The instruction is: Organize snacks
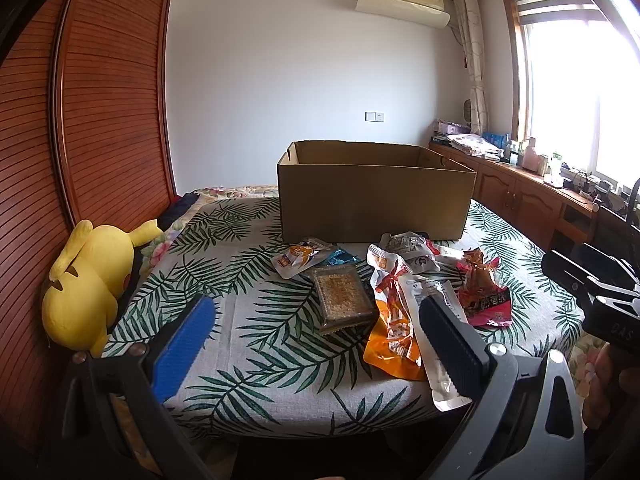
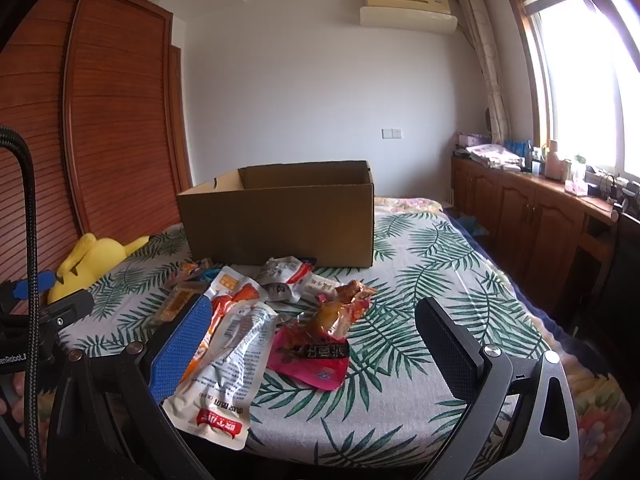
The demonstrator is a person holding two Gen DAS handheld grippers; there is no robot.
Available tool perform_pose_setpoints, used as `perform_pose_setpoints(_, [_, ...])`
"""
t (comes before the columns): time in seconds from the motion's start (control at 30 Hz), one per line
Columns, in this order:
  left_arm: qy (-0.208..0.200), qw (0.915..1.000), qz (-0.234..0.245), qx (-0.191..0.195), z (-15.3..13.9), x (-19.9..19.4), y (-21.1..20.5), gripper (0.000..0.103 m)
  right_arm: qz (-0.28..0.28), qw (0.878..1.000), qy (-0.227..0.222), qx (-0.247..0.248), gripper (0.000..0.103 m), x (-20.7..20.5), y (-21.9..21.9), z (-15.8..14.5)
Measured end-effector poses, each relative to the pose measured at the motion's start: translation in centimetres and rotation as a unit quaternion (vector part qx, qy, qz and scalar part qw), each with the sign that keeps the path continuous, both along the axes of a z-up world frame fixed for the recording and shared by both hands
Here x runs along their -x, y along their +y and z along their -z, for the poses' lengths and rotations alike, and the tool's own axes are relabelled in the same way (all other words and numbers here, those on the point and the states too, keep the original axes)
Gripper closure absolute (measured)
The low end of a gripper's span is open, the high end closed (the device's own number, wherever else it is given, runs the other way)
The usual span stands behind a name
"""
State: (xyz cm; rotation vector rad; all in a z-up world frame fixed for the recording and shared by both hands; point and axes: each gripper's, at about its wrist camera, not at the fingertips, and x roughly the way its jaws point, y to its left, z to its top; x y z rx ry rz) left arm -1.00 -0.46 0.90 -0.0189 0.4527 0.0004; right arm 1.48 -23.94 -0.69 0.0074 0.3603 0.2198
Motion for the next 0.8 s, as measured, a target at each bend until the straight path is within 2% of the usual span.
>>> perform_pose_setpoints(0.8, [0.003,1.0000,0.003,0.000,0.12,-0.06,-0.24,0.000,0.002,1.000,0.003,-0.001,0.000,-0.17,-0.11,0.19])
